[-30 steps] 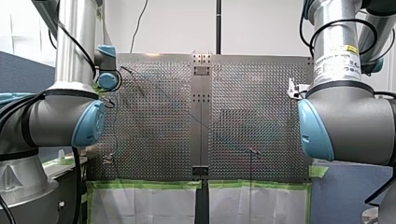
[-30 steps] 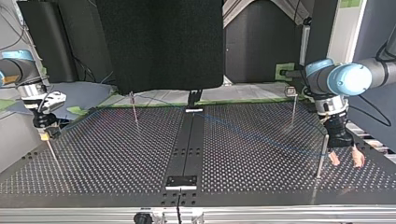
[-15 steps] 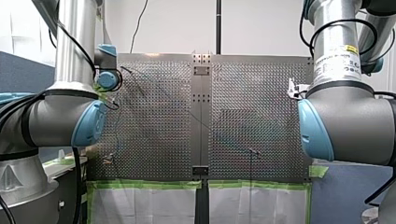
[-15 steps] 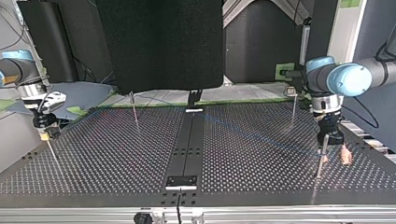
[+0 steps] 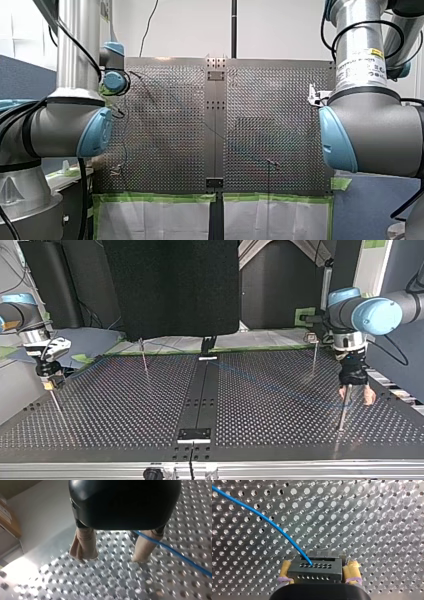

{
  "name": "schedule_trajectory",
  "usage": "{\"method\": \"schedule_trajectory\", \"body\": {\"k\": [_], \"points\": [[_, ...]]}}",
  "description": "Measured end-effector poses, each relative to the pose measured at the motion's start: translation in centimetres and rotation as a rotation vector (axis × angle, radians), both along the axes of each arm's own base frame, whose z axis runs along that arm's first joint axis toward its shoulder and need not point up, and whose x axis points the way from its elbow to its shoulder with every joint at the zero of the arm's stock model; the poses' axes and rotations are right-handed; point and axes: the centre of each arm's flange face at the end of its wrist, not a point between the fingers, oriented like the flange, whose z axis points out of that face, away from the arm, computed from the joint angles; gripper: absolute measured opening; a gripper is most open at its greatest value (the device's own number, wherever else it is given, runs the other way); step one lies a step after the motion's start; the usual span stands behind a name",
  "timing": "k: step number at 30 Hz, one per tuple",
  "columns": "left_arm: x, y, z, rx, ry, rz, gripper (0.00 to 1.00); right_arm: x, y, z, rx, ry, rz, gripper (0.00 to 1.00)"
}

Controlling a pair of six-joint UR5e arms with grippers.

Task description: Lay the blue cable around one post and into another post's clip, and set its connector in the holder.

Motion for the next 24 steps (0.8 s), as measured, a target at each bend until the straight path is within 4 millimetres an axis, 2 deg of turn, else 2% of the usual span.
{"method": "schedule_trajectory", "body": {"k": [5, 13, 24], "points": [[-1.0, -0.4, 0.8, 0.002, -0.013, -0.008, 1.0, -0.1, 0.0, 0.0, 0.0, 0.0, -0.002, 0.89], [-2.5, -0.9, 0.2, 0.007, 0.001, -0.03, 1.0, -0.1, 0.0, 0.0, 0.003, 0.0, -0.003, 0.89], [-6.2, -1.8, 0.4, 0.067, -0.014, -0.042, 1.0, -0.2, 0.0, 0.0, 0.003, 0.0, -0.003, 0.89]]}}
